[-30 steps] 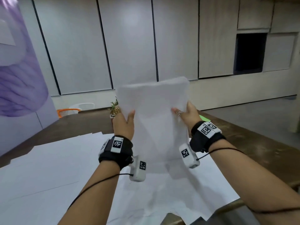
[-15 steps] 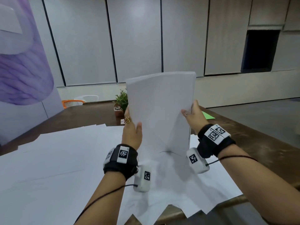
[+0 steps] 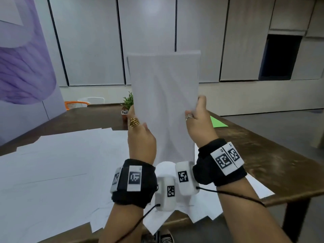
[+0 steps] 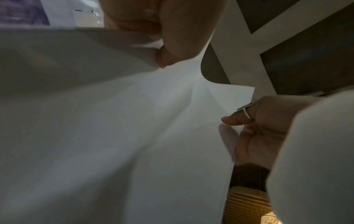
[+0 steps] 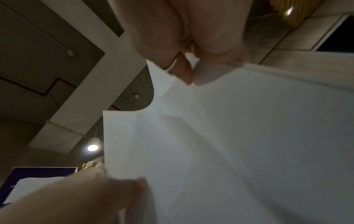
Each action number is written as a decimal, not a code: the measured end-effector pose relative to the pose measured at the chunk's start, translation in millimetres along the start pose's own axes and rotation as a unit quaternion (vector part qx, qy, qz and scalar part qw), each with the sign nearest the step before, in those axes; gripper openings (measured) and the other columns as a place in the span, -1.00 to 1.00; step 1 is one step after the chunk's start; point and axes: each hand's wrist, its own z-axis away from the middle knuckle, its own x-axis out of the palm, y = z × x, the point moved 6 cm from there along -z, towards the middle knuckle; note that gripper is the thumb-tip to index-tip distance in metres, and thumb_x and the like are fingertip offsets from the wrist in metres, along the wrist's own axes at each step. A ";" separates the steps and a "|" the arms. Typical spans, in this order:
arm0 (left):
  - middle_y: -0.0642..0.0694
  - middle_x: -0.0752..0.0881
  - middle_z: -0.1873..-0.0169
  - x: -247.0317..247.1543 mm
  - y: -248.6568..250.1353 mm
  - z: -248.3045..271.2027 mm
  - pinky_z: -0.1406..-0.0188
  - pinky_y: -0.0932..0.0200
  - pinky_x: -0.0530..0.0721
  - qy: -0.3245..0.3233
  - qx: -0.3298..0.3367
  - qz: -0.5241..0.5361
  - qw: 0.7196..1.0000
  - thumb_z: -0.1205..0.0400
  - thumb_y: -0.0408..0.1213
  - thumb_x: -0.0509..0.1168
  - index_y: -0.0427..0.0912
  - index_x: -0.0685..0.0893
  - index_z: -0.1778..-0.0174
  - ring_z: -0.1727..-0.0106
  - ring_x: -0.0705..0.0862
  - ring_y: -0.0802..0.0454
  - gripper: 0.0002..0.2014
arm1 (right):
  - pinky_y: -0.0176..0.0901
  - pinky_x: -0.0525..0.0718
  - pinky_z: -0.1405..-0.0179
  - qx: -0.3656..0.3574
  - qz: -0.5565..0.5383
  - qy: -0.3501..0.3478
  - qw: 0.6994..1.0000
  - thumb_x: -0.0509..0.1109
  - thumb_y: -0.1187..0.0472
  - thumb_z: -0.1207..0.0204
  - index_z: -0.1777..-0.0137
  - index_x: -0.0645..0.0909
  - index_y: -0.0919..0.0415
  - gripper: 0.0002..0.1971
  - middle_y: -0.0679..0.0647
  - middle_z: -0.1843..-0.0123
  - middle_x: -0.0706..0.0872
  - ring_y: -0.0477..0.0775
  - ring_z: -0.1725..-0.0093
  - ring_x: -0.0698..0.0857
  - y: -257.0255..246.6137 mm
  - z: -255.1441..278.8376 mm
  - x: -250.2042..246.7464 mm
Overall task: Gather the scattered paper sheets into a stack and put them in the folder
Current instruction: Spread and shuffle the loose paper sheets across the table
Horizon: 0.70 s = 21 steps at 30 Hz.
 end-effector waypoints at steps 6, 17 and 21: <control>-0.15 0.50 -0.35 -18.2 -46.0 45.5 -0.32 -0.12 0.50 -0.103 -0.087 -0.021 0.991 -0.58 -0.34 0.24 -0.03 0.07 -0.47 -0.30 0.49 -0.16 -0.39 | -0.01 0.55 -0.32 0.145 -0.115 -0.033 0.982 0.26 0.50 -0.54 -0.27 0.30 0.10 -0.58 0.07 -0.26 0.62 0.08 -0.27 0.62 57.6 47.6 -2.2; -0.06 0.56 -0.25 -6.2 -65.9 46.8 -0.19 0.16 0.48 -0.060 -0.164 0.082 0.981 -0.67 -0.21 0.20 -0.12 0.34 -0.44 -0.30 0.50 -0.01 -0.59 | -0.07 0.63 -0.13 0.210 -0.121 -0.010 0.970 0.38 0.42 -0.51 -0.21 0.48 0.25 -0.70 0.19 -0.14 0.70 0.12 -0.08 0.67 99.0 55.8 -20.6; 0.09 0.62 -0.03 -8.6 -53.3 43.8 0.02 0.42 0.53 -0.052 -0.117 0.083 0.988 -0.74 -0.28 0.08 -0.16 0.30 -0.41 -0.03 0.60 0.34 -0.69 | -0.31 0.59 -0.11 0.165 -0.116 -0.021 0.979 0.24 0.42 -0.62 -0.26 0.38 0.22 -0.73 -0.02 -0.10 0.63 -0.16 -0.07 0.62 86.6 50.0 -25.2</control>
